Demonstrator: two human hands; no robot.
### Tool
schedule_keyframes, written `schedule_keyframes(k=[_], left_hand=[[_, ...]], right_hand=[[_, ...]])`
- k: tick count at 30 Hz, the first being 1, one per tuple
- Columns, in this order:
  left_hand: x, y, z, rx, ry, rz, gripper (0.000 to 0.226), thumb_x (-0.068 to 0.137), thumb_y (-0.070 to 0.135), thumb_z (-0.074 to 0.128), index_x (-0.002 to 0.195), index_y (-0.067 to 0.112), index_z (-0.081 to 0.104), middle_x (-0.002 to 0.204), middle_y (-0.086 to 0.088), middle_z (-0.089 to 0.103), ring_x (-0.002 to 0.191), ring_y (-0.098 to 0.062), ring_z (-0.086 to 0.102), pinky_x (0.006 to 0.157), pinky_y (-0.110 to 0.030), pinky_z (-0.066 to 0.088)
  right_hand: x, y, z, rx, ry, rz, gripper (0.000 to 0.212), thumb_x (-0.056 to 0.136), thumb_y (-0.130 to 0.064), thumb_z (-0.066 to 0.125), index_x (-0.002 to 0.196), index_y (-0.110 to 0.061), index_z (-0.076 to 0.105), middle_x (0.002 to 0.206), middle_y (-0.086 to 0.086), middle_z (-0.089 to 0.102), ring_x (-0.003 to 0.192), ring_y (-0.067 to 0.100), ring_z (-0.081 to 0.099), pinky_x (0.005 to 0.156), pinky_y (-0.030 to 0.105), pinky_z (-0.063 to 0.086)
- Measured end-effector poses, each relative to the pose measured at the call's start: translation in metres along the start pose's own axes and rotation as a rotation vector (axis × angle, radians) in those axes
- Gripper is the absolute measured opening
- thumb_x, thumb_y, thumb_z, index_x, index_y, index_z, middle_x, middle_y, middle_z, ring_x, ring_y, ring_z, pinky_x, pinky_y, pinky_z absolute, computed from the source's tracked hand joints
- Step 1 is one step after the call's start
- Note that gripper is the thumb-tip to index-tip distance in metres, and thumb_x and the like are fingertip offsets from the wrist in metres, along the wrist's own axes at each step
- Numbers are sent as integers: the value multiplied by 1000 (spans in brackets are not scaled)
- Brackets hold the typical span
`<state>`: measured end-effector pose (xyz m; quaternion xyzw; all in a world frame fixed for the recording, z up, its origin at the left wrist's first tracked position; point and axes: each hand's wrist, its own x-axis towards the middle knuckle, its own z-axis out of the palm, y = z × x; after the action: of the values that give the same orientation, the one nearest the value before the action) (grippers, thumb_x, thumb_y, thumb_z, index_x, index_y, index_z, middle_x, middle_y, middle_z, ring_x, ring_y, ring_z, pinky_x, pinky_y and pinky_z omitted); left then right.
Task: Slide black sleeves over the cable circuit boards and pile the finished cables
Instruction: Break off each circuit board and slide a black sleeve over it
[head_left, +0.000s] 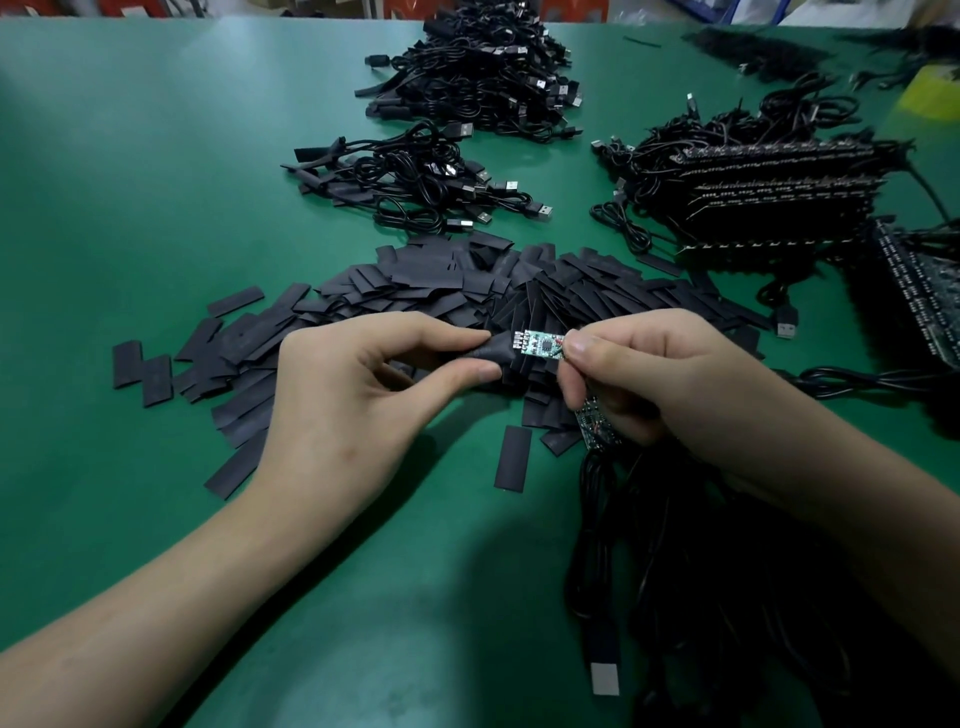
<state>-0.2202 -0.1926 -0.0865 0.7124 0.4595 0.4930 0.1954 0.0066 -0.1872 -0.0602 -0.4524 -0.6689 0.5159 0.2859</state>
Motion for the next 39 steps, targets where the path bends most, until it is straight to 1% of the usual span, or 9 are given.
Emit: schedule_keyframes(k=[5,11,13,19,23,28,33,35,39], left_hand=[[0,1,1,17,-10,14,17,79,33,81,96,34,77,83,22,74,65,4,64,63,-21,54],[-1,1,2,40,-2,-3,18,79,33,82,95,36,77,82,22,74,65,-2,67,64,-24,55],[-1,1,2,59,-16,5,18,78,32,82,96,32,78,84,20,74,67,-3,68,65,-24,55],[1,2,-1,160,-89,134,23,81,26,83,101,16,80,93,9,75,83,0,68,80,-16,51],[-1,2,0,186,-106,175,24,81,24,83,102,13,80,94,8,75,84,1,67,83,-15,50],[-1,3,0,138,-104,73,25,80,34,79,101,21,80,89,22,71,79,5,67,77,-7,45],[-1,1,0,90,-130,2,25,80,37,77,101,25,80,89,22,73,79,4,68,75,-6,46],[0,0,0,108,-148,25,25,81,34,78,103,23,80,92,17,75,83,3,68,78,-8,47],[-2,1,2,197,-182,180,25,85,28,82,107,16,80,97,7,74,89,-1,68,85,-14,49]], right_hand=[[-1,1,-2,65,-4,0,43,105,-31,49,67,-20,65,51,-9,32,45,10,26,44,14,25],[0,1,-1,14,-46,11,42,105,-35,49,70,-20,66,51,-8,34,45,11,28,45,17,25],[0,2,-1,16,-52,17,42,105,-35,49,70,-20,67,52,-7,34,46,11,28,44,18,24],[0,2,-6,132,-78,64,38,96,-39,55,67,-17,66,52,-4,29,43,11,23,42,15,22],[0,3,-8,189,-103,97,36,93,-38,54,67,-15,65,54,-1,25,43,11,21,41,14,21],[-1,5,-5,26,-81,39,40,102,-39,52,69,-20,66,50,-5,35,43,10,27,43,17,23],[-2,3,-4,-68,-75,29,41,97,-47,49,71,-21,66,53,7,33,49,21,24,48,36,17],[-3,2,-4,-82,-89,26,41,97,-48,49,71,-21,66,53,9,33,49,23,23,48,36,17],[-2,2,-3,-103,-120,23,44,102,-47,50,71,-20,67,50,4,33,47,20,24,45,28,19]])
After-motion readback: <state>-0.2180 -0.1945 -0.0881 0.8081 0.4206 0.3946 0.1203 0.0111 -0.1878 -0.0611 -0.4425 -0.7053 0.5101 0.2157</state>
